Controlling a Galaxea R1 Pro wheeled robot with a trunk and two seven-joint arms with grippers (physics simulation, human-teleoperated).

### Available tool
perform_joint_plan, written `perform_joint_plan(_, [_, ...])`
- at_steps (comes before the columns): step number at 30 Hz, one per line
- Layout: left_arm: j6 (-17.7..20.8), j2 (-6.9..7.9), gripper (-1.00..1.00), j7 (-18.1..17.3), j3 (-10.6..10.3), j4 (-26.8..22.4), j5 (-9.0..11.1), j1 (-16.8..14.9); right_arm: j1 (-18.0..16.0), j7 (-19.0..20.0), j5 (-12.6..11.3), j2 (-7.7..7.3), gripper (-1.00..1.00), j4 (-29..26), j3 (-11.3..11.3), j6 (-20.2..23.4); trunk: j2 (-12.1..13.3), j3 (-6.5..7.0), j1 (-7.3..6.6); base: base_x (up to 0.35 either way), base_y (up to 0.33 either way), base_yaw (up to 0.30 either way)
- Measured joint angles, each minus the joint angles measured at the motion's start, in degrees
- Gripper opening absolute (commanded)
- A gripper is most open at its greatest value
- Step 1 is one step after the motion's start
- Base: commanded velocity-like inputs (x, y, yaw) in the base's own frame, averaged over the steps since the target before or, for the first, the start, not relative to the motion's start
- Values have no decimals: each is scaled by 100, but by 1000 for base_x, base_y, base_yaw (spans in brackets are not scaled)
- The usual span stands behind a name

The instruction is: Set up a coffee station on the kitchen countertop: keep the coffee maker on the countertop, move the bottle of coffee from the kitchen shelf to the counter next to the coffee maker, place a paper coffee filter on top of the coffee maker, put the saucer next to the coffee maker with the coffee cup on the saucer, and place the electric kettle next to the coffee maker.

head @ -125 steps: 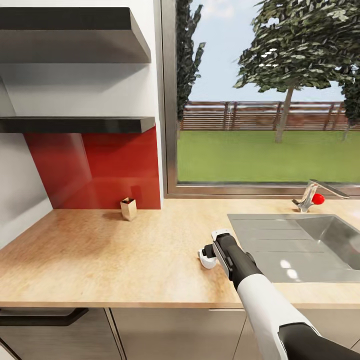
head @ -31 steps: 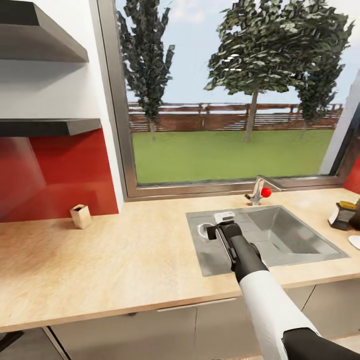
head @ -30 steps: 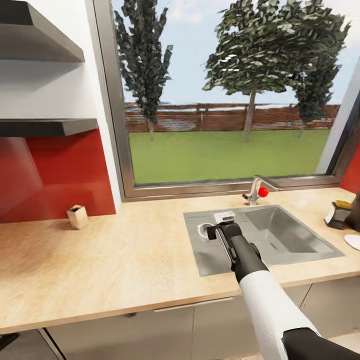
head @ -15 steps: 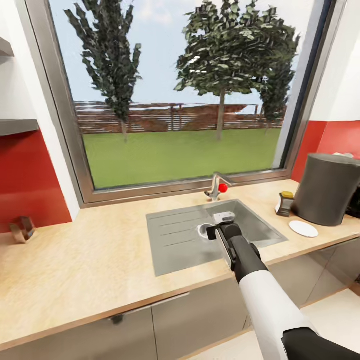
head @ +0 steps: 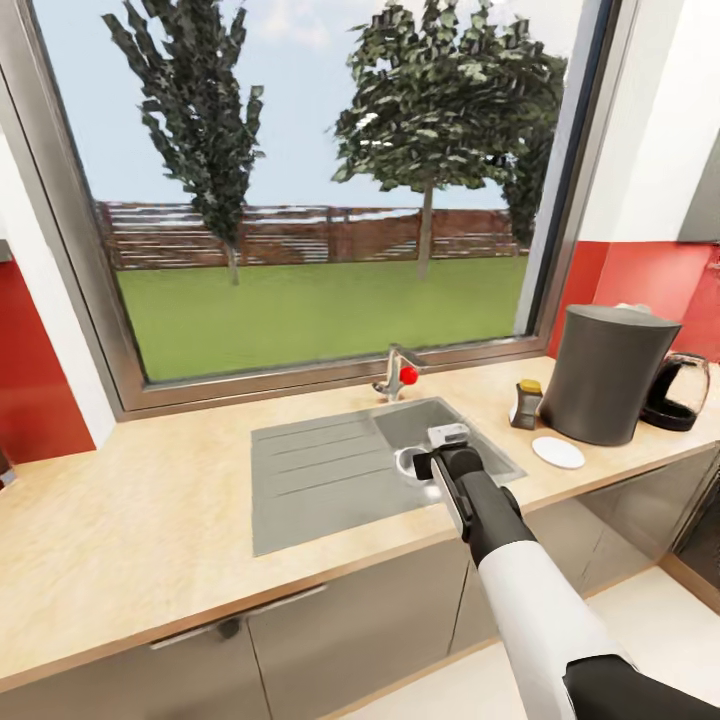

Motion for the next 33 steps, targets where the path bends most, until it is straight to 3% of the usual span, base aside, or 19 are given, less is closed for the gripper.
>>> perform_joint_plan(7, [-1,0,100,2,9,0,30,-1,1,3,2,0,-100,-2,-4,0,0,0,-1,126,-162,-185])
perform_joint_plan(33, [-8,0,100,3,27,0,27,-1,2,3,0,0,-100,14,-12,0,1,0,0,8,-4,-298])
